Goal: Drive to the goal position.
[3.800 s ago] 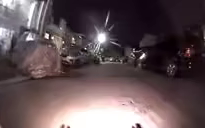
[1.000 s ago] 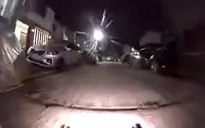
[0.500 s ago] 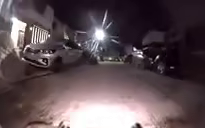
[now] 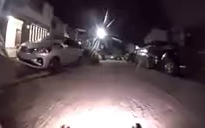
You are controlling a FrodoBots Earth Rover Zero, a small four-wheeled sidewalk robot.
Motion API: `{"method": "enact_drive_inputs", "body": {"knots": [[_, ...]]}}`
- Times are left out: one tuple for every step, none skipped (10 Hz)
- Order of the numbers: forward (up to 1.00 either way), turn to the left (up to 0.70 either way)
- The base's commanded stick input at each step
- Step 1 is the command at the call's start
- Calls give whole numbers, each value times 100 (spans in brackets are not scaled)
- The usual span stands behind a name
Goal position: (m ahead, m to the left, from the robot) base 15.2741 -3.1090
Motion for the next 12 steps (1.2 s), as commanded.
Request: {"method": "enact_drive_inputs", "body": {"knots": [[85,0],[85,0],[85,0],[85,0],[85,0],[85,0],[85,0],[85,-8],[85,-34],[85,-34],[85,-34],[85,-18]]}}
